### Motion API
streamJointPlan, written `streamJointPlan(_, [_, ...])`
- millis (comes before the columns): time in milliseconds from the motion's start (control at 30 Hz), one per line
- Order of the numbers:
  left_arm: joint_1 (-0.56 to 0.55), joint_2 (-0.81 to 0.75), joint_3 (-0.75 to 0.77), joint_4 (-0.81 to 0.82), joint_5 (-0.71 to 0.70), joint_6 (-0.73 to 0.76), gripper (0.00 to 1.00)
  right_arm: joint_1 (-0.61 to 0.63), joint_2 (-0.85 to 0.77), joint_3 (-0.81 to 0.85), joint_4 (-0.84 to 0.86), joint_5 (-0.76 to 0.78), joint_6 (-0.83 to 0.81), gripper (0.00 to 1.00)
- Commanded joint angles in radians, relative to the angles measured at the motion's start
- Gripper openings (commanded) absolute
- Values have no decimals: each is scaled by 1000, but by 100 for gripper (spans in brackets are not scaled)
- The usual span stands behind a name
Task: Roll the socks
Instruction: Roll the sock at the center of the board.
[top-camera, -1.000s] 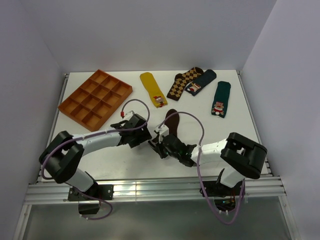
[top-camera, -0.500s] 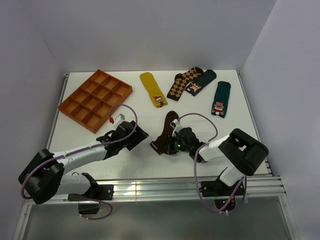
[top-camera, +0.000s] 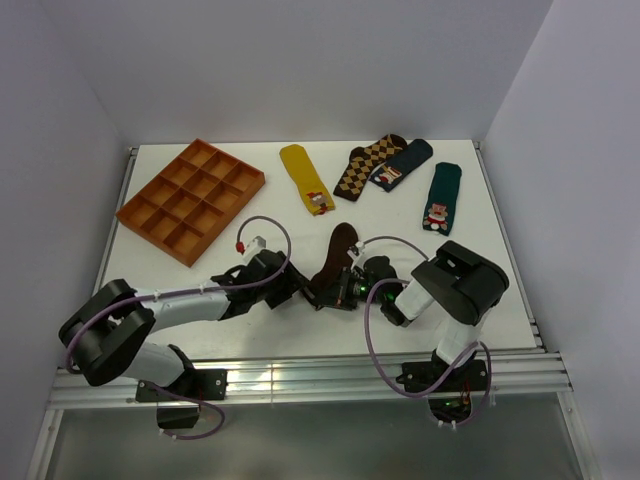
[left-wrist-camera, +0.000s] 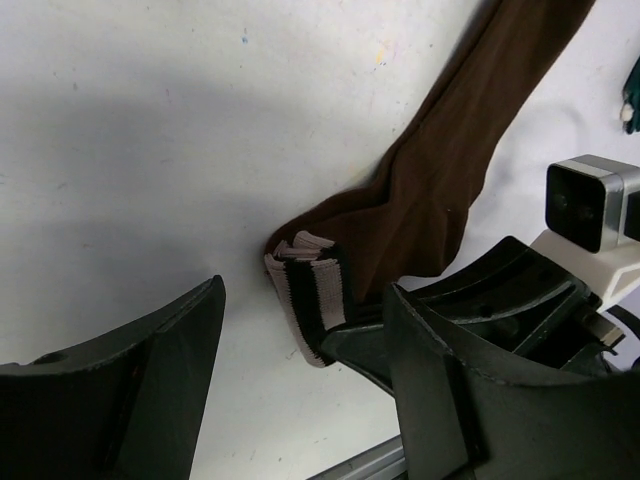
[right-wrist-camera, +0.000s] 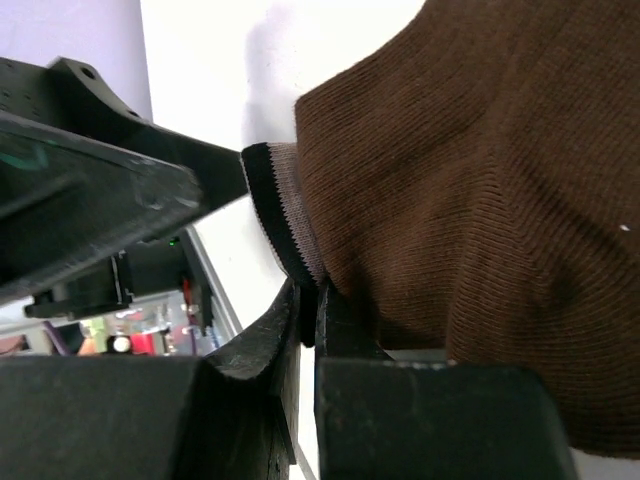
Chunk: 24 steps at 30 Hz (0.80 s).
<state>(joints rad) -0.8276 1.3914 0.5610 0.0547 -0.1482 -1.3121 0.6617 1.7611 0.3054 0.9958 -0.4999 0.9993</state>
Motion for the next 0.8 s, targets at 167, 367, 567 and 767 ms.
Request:
streamJointPlan(167, [-19,72,2,56,10,-38,65,-36,61,-31,50,-37,88,0])
streamJointPlan(367, [-18,118,-7,93,25,-44,60,-43,95,-15,43,-54,96,0])
streamJointPlan(567, [-19,127,-16,74,27,-50,51,-48,103,-11,29,-54,96,0])
streamJointPlan(767, [-21,124,-39,56,15,-62,53,-50,118,-6,32,-61,99,0])
